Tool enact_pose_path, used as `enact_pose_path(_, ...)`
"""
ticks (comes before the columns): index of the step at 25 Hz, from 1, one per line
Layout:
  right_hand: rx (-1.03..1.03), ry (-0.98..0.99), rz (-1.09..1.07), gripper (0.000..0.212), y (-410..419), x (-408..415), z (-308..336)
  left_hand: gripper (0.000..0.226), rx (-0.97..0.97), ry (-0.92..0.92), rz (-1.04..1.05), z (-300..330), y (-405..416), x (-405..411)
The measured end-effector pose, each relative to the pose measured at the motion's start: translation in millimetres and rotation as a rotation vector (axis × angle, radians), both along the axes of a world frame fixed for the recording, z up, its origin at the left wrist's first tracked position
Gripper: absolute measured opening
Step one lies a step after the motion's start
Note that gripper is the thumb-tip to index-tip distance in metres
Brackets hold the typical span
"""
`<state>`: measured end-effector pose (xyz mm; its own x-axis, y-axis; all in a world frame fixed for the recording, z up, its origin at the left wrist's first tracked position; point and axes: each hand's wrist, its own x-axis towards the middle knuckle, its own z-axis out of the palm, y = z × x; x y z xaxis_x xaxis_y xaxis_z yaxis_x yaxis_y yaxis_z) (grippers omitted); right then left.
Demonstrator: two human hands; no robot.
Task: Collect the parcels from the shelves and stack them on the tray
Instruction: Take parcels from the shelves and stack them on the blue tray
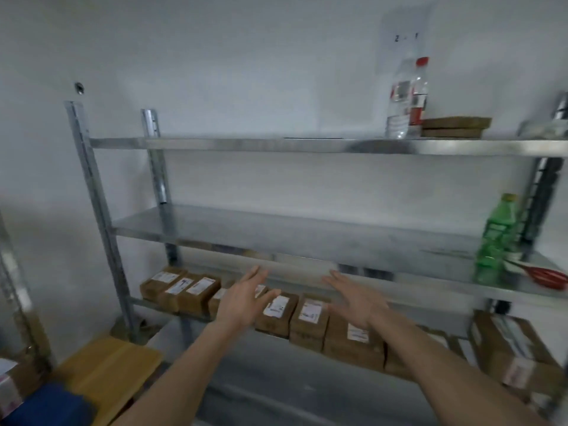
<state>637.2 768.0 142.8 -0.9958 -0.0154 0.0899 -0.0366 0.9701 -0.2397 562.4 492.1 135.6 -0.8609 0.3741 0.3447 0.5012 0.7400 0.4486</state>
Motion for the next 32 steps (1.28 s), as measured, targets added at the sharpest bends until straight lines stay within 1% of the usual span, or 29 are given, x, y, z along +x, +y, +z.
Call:
enact_pose_path(4, -0.020, -0.042, -0.181, 0.071, 134.6, 79.3, -8.6, 0.064, 0.014, -0.041, -0.186, -10.4, 151.7, 38.2)
enact_pose_path(7, -0.063, -0.067, -0.304, 0.070, 219.6, 141.7, -14.7, 0.065, 0.047, -0.100, -0.296, -24.5, 250.9, 74.5)
enact_pose_path(11, -0.057, -0.087, -0.441, 0.066, 306.7, 216.8, -24.8, 0.067, 0.025, -0.176, -0.443, -47.0, 360.4, 117.0)
enact_pose_path(15, -0.080, -0.103, -0.540, 0.067, 358.9, 257.3, -38.1, 0.070, -0.030, -0.187, -0.540, -64.7, 434.5, 137.5)
enact_pose_path(17, -0.090, -0.097, -0.548, 0.077, 373.4, 261.8, -45.4, 0.075, -0.072, -0.198, -0.559, -73.9, 456.3, 139.8)
enact_pose_path(20, -0.109, -0.110, -0.536, 0.087, 393.7, 252.8, -65.7, 0.076, -0.072, -0.241, -0.587, -90.7, 486.5, 131.0)
enact_pose_path(23, -0.113, -0.153, -0.536, 0.080, 413.3, 231.9, -83.4, 0.071, -0.073, -0.268, -0.600, -106.8, 516.7, 113.7)
enact_pose_path(27, -0.106, -0.157, -0.534, 0.072, 430.2, 204.1, -103.7, 0.069, -0.067, -0.318, -0.615, -131.1, 548.6, 92.1)
enact_pose_path(32, -0.232, -0.148, -0.544, 0.071, 464.3, 173.3, -147.6, 0.069, -0.106, -0.356, -0.633, -164.9, 581.1, 71.8)
